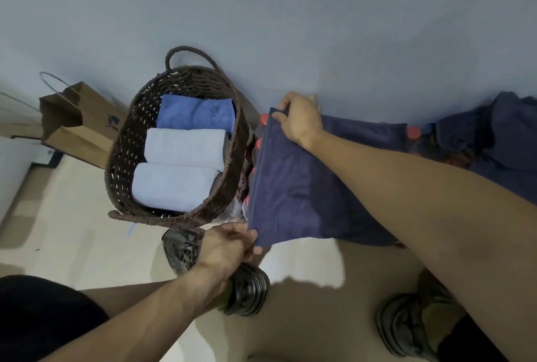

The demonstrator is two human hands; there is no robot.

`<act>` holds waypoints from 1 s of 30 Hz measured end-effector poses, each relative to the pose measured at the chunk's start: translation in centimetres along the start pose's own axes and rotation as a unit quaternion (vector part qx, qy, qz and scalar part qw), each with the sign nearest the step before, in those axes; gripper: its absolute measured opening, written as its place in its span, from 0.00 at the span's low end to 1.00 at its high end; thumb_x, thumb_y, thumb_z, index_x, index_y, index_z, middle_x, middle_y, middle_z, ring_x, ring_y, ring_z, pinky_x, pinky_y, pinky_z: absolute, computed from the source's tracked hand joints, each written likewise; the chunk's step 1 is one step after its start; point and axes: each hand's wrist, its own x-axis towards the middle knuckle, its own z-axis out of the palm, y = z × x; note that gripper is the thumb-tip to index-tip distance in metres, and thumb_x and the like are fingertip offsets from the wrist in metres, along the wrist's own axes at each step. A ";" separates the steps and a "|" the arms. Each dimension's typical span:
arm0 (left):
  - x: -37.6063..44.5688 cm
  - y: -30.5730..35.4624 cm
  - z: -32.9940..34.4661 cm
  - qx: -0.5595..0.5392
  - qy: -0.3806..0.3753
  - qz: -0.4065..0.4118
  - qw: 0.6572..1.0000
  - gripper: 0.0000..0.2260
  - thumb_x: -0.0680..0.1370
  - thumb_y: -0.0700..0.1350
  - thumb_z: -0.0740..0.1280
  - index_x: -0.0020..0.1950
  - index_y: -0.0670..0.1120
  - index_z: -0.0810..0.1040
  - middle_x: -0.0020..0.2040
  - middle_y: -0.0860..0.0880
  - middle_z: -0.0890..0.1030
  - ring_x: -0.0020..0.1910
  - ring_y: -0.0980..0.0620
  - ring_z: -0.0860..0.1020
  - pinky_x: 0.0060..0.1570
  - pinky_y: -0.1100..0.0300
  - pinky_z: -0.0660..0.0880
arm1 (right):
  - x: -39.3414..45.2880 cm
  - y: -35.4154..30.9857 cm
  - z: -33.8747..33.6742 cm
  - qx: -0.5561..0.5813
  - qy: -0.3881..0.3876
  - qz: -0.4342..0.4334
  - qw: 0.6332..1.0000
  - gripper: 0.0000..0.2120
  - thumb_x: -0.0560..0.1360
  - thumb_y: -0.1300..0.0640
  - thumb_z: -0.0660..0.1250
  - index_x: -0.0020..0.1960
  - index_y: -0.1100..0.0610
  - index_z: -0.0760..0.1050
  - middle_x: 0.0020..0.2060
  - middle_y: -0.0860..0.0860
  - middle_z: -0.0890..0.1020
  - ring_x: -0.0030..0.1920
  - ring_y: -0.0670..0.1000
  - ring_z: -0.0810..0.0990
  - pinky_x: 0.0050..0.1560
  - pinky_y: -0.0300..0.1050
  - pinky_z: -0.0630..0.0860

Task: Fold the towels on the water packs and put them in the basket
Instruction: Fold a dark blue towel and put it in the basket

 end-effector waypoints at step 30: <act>1.3 -0.1 -1.3 0.248 -0.009 0.001 0.969 0.14 0.83 0.43 0.56 0.47 0.39 0.78 0.43 0.35 0.83 0.36 0.42 0.80 0.40 0.49 0.78 | -0.1 0.0 0.9 0.031 0.015 -0.047 0.998 0.17 0.70 0.42 0.74 0.48 0.54 0.76 0.46 0.49 0.80 0.50 0.52 0.77 0.50 0.46 0.72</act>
